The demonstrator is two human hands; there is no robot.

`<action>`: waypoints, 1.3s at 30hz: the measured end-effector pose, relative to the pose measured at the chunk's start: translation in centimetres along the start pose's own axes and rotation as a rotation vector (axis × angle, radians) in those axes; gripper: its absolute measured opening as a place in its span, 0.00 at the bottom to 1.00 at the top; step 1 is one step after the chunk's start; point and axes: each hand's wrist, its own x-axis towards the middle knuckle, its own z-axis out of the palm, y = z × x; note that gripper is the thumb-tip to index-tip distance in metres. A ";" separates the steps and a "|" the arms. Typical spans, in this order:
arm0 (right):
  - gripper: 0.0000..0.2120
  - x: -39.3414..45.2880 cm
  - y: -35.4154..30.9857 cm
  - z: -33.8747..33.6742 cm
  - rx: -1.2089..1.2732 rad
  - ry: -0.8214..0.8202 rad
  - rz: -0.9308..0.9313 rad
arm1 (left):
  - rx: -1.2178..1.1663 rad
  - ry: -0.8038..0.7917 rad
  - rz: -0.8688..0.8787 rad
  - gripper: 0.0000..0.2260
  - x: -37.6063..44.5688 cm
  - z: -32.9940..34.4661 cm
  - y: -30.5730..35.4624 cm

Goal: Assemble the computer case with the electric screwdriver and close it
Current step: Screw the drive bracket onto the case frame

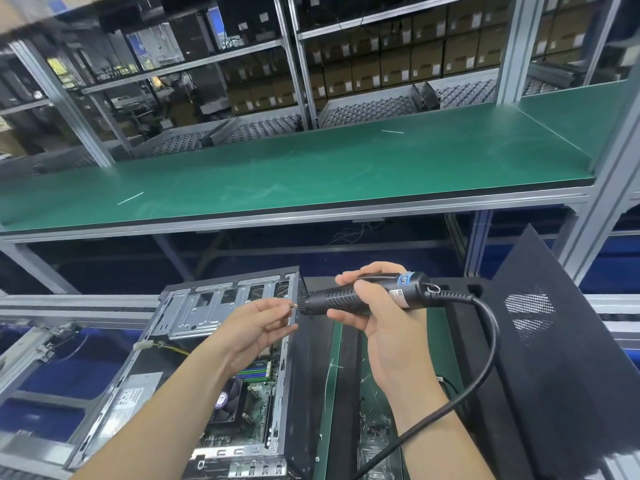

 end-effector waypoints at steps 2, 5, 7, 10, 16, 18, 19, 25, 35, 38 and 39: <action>0.09 0.0 0.0 0.0 0.004 0.001 -0.001 | -0.035 -0.001 -0.002 0.08 0.1 0.0 -0.1; 0.08 0.1 -0.2 0.0 0.015 0.002 -0.005 | -0.106 -0.027 -0.010 0.08 0.1 -0.2 -0.4; 0.09 0.1 -0.2 0.0 0.017 0.000 -0.006 | -0.148 -0.043 -0.016 0.07 0.1 -0.1 -0.6; 0.10 0.0 -0.2 0.2 0.024 -0.003 -0.007 | -0.217 -0.045 -0.032 0.06 0.3 0.1 -0.7; 0.11 -0.1 -0.3 0.3 0.014 -0.006 -0.024 | -0.287 -0.028 -0.068 0.07 0.8 0.2 -1.0; 0.11 -0.1 -0.3 0.3 0.006 -0.003 -0.024 | -0.240 -0.022 -0.054 0.09 1.0 0.1 -1.1; 0.10 -0.1 -0.3 0.3 0.008 0.000 -0.022 | -0.214 -0.015 -0.045 0.10 1.0 0.1 -1.1; 0.09 -0.1 -0.3 0.3 0.032 -0.001 -0.032 | -0.128 -0.023 -0.010 0.07 0.8 0.2 -0.7; 0.08 0.0 -0.6 0.7 0.057 -0.006 0.006 | -0.024 -0.057 -0.081 0.10 -0.1 0.1 0.8; 0.09 0.0 -0.5 0.9 0.064 -0.008 0.001 | -0.082 -0.036 -0.108 0.08 -0.2 0.1 0.4; 0.09 0.0 -0.5 1.0 0.058 -0.013 -0.001 | -0.113 -0.018 -0.115 0.08 -0.2 0.2 0.2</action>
